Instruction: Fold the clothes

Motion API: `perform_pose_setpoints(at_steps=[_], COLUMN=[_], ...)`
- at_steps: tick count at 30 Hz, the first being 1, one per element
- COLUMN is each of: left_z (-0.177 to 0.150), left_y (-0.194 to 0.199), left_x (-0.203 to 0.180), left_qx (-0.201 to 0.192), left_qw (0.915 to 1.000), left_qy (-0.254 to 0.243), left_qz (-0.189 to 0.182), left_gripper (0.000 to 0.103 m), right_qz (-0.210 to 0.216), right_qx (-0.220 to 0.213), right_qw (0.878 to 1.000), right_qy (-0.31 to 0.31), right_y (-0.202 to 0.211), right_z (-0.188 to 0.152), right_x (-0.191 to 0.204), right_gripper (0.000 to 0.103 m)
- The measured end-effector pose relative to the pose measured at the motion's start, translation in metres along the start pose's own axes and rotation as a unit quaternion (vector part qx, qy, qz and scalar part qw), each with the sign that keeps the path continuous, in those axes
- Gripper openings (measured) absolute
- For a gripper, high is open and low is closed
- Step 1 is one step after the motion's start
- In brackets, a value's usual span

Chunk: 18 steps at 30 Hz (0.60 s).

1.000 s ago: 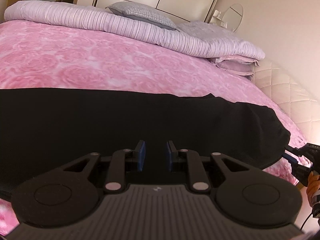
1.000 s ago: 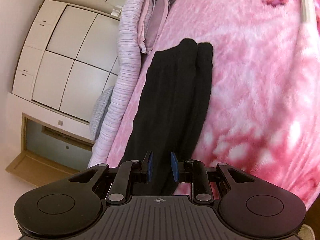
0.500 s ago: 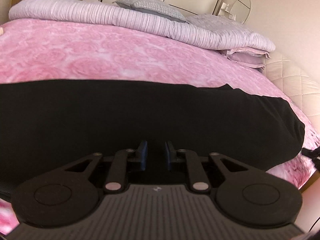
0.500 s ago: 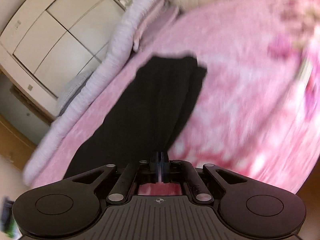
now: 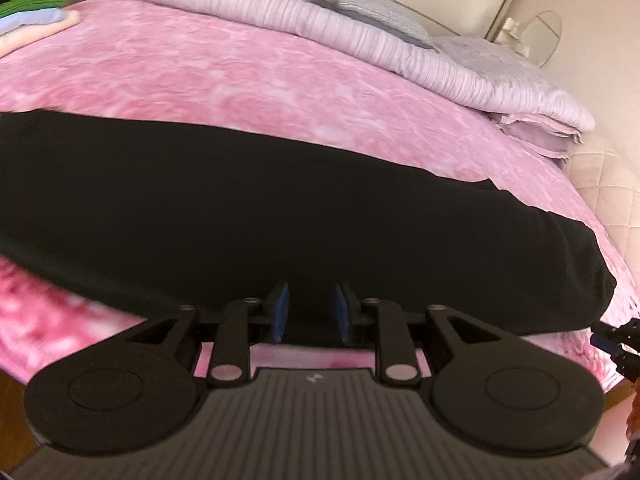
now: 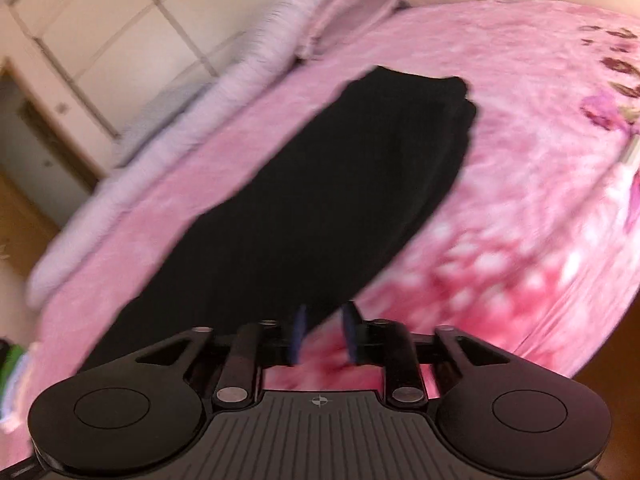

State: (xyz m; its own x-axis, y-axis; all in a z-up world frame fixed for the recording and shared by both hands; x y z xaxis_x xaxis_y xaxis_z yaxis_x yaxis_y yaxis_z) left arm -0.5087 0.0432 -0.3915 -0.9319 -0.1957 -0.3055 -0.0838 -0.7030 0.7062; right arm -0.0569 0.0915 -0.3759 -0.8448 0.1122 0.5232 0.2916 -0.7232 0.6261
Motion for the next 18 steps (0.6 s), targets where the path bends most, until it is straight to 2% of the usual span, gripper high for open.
perform_pose_setpoints(at_steps=[3,8,13,18], left_z=[-0.005,-0.016,-0.022,-0.023], left_y=[0.02,0.051,0.071,0.082], left_x=[-0.006,-0.017,-0.023,-0.031], left_qx=[0.007,0.008,-0.002,-0.008], left_qw=[0.9999,0.9995,0.9989,0.9983], left_qy=[-0.008,-0.03,-0.043,-0.054], left_qz=[0.007,0.011,0.019,0.021], left_gripper=[0.025,0.026,0.027,0.027], right_qz=[0.005,-0.006,-0.026,-0.023], right_qx=[0.012,0.027,0.018,0.011], right_qw=[0.999,0.994,0.983,0.979], right_qy=[0.031,0.106,0.181,0.204], right_y=[0.019,0.038,0.035,0.042], right_z=[-0.024,-0.058,-0.063,-0.069], right_x=[0.023,0.065,0.1,0.107], right_gripper=[0.041,0.042,0.042,0.042])
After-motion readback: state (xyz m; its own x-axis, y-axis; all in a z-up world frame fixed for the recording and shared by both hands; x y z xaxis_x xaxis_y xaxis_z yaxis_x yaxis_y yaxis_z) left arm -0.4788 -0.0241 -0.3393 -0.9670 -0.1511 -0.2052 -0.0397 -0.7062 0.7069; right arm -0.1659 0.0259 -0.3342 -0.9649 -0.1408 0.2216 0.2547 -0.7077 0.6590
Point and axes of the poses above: each gripper's, at about its wrist camera, not at the fingertips, and y roughly against the way its jaws point, x to its left, z to its top, the point moved 3 cm from there along -y, roughly the way its jaws point, and after that the axes turned 1 degree about x, right-handed, at the moved point
